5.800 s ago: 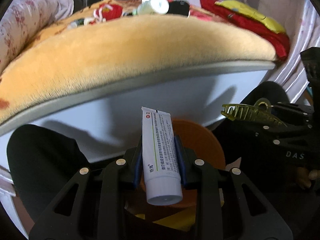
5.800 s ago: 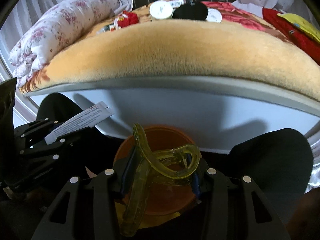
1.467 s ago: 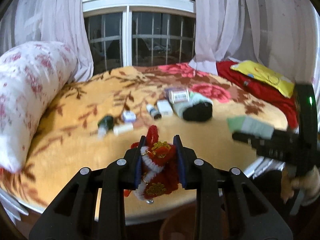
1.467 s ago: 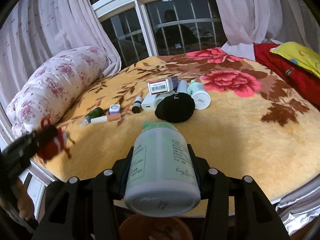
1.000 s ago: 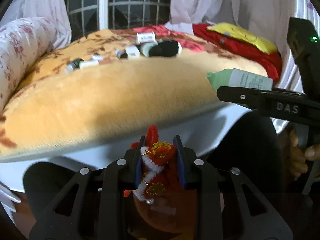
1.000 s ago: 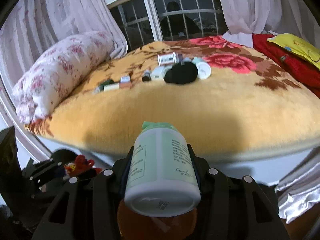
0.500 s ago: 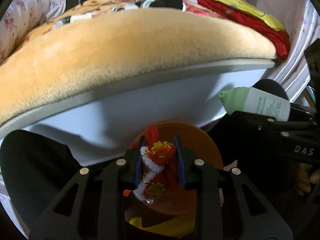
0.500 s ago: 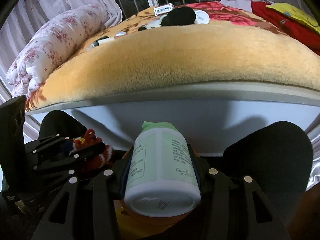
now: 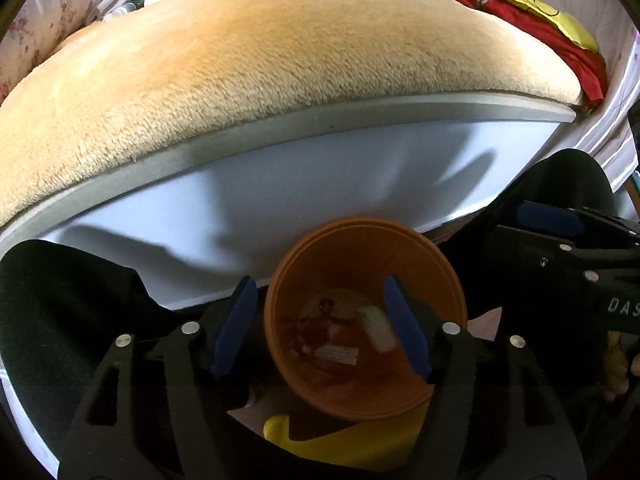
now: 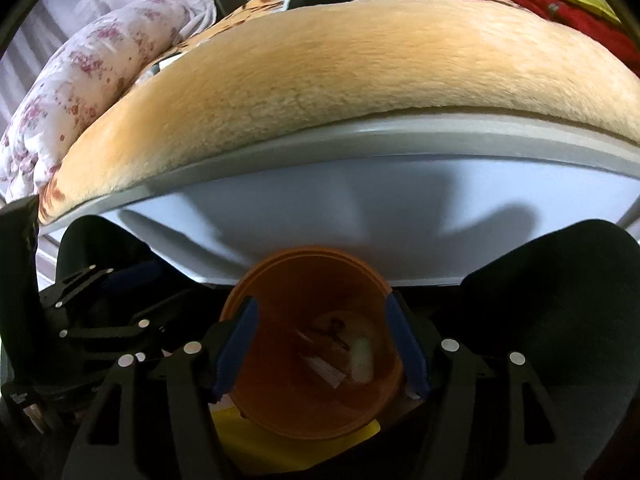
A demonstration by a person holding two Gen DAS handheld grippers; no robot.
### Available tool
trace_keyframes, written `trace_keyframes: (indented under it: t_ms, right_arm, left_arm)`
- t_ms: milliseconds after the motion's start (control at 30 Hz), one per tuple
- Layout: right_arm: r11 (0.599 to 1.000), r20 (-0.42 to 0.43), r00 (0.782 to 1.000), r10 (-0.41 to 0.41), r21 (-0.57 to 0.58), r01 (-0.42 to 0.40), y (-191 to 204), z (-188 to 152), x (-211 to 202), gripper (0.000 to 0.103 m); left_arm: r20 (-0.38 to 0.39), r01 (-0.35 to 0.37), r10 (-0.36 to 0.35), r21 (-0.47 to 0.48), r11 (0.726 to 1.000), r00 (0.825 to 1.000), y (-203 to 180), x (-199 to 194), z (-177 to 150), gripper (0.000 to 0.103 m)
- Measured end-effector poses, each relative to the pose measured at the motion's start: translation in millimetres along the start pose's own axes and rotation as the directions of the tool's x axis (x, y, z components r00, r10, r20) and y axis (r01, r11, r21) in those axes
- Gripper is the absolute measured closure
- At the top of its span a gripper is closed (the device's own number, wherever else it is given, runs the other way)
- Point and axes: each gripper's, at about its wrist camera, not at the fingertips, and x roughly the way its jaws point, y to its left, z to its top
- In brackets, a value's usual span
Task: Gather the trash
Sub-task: 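Lower both tools over the orange bin and release the ornament and bottle, then grasp the beige lip tube with the left tool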
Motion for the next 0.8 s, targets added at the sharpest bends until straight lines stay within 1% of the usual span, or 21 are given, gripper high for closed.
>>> trace_keyframes:
  t_ms: [67,133,233,300,333,367,400,433,500,533,567,633,700,800]
  right_arm:
    - [1.000,0.008,1.000,0.000,0.012,0.000,-3,1,-1,0.035]
    - [1.000,0.018,1.000,-0.003,0.017,0.003,-4,2,-5,0.035]
    - [1.000,0.039,0.999,-0.010,0.009,0.010,-4,4,-10,0.035]
    - [1.000,0.065,0.998,-0.018,-0.007,0.018,-1,7,-16,0.035]
    - [1.000,0.077,0.997,-0.020,-0.014,0.021,0,9,-19,0.035]
    - [1.000,0.085,0.996,-0.020,-0.017,0.021,1,10,-20,0.035]
    - [1.000,0.092,0.996,-0.015,-0.021,0.017,2,12,-22,0.035]
    - [1.000,0.099,0.995,-0.008,-0.023,0.011,2,14,-23,0.034]
    - [1.000,0.111,0.994,0.001,-0.025,0.002,4,17,-25,0.034]
    - [1.000,0.113,0.994,0.009,-0.022,-0.006,4,20,-25,0.034]
    - [1.000,0.114,0.993,0.015,-0.019,-0.013,5,21,-25,0.034]
    - [1.000,0.115,0.993,0.020,-0.013,-0.018,5,24,-25,0.033]
    - [1.000,0.113,0.993,0.020,-0.008,-0.019,3,26,-24,0.033]
    - [1.000,0.108,0.994,0.012,0.005,-0.012,-1,30,-21,0.033]
  left_arm:
    - [0.010,0.002,-0.002,-0.002,1.000,1.000,1,-3,0,0.036]
    - [0.023,0.004,-0.004,-0.004,1.000,1.000,3,-9,3,0.036]
    - [0.085,-0.002,0.002,-0.001,1.000,0.996,9,-33,13,0.036]
    - [0.146,-0.003,0.001,0.016,1.000,0.989,17,-59,29,0.036]
    - [0.173,-0.008,0.003,0.026,1.000,0.985,22,-68,37,0.031]
    - [0.210,-0.028,0.017,0.046,0.999,0.978,28,-80,50,0.028]
    - [0.249,-0.066,0.047,0.069,0.995,0.967,33,-89,65,0.024]
    - [0.272,-0.098,0.071,0.086,0.991,0.960,36,-93,76,0.023]
    - [0.325,-0.178,0.124,0.142,0.974,0.938,43,-97,107,0.023]
    - [0.340,-0.210,0.140,0.178,0.961,0.930,49,-94,127,0.023]
    - [0.336,-0.223,0.146,0.202,0.954,0.930,55,-88,143,0.023]
    - [0.305,-0.224,0.148,0.233,0.946,0.941,66,-72,169,0.023]
    - [0.248,-0.205,0.141,0.251,0.946,0.958,79,-50,197,0.023]
    - [0.190,-0.179,0.131,0.262,0.948,0.973,90,-20,221,0.023]
